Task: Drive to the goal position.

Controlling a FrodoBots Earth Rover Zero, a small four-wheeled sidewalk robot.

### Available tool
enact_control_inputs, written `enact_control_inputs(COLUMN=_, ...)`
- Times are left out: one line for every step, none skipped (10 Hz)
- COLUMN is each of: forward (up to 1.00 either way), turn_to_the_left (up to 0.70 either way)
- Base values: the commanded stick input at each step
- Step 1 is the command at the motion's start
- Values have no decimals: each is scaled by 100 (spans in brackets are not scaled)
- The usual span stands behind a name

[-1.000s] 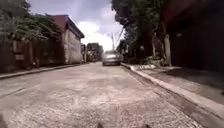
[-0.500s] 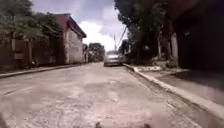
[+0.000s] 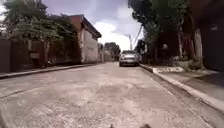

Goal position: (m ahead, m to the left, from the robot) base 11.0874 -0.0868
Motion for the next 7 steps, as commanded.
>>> enact_control_inputs(forward=85, turn_to_the_left=1)
enact_control_inputs(forward=85, turn_to_the_left=1)
enact_control_inputs(forward=85, turn_to_the_left=1)
enact_control_inputs(forward=85, turn_to_the_left=1)
enact_control_inputs(forward=85, turn_to_the_left=1)
enact_control_inputs(forward=85, turn_to_the_left=1)
enact_control_inputs(forward=85, turn_to_the_left=1)
